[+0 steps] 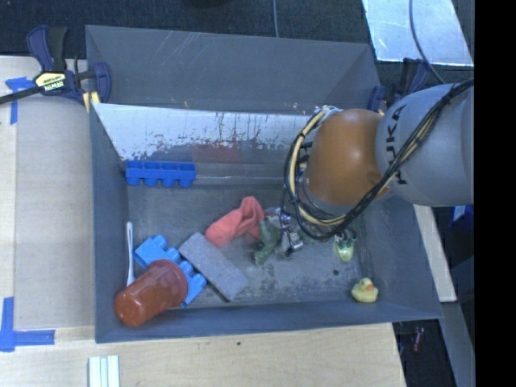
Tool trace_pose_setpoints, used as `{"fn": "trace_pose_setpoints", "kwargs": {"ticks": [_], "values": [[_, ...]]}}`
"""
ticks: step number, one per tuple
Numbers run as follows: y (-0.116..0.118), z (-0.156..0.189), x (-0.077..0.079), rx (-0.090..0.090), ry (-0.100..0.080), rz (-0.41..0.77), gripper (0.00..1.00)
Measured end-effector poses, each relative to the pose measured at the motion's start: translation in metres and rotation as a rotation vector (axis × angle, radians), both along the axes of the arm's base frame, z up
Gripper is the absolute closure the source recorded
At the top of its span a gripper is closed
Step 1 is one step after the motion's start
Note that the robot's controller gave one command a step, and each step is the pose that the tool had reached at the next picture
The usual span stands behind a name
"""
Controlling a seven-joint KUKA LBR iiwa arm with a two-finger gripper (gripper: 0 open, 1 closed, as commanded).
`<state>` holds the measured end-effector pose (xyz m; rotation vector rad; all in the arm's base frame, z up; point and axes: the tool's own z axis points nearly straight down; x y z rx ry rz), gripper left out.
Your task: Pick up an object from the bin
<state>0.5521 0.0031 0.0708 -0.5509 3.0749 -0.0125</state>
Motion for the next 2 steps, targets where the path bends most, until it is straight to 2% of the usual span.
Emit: {"fn": "trace_pose_setpoints", "kwargs": {"ticks": [1, 2], "values": [[0.004, 0.069, -0.001, 0.0, 0.004, 0.032, 1.0], [0.003, 0.142, -0.002, -0.001, 0.01, 0.113, 1.0]]}}
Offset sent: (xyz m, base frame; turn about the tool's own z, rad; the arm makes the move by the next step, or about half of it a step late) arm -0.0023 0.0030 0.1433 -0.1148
